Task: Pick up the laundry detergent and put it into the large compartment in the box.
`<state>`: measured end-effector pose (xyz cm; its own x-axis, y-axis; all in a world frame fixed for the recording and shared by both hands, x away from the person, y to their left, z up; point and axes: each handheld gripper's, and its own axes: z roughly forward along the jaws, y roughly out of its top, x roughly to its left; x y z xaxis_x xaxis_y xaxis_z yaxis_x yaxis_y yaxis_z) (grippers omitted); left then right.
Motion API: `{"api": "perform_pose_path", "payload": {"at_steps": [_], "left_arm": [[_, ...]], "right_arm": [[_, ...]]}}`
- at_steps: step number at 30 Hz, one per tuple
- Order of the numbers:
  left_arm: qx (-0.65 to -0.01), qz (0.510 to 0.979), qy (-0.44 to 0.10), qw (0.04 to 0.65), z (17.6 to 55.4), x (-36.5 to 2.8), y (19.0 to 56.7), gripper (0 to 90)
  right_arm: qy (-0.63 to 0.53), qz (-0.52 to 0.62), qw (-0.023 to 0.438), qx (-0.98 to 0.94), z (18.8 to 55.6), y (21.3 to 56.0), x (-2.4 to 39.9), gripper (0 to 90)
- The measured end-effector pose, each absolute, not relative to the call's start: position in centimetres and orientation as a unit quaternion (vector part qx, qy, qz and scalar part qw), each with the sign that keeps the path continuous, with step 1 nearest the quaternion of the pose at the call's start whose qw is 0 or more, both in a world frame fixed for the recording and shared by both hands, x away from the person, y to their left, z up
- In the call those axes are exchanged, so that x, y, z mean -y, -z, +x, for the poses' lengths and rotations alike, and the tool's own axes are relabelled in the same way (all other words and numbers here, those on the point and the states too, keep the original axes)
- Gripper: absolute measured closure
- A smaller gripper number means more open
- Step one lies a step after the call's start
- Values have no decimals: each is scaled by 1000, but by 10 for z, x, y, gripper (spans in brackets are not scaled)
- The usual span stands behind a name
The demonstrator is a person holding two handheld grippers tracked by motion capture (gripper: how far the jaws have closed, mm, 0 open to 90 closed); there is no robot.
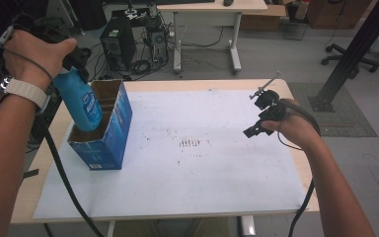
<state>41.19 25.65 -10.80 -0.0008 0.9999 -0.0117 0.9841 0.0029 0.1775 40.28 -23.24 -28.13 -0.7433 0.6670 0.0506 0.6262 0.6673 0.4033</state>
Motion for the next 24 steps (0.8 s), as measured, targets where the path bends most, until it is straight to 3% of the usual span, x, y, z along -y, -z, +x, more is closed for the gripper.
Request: {"api": "perform_pose_path", "payload": {"at_steps": [24], "left_arm": [[-696, 714, -55, 54, 422, -258, 164, 374]], "right_arm": [[-200, 360, 49, -910, 403, 284, 235, 88]]}}
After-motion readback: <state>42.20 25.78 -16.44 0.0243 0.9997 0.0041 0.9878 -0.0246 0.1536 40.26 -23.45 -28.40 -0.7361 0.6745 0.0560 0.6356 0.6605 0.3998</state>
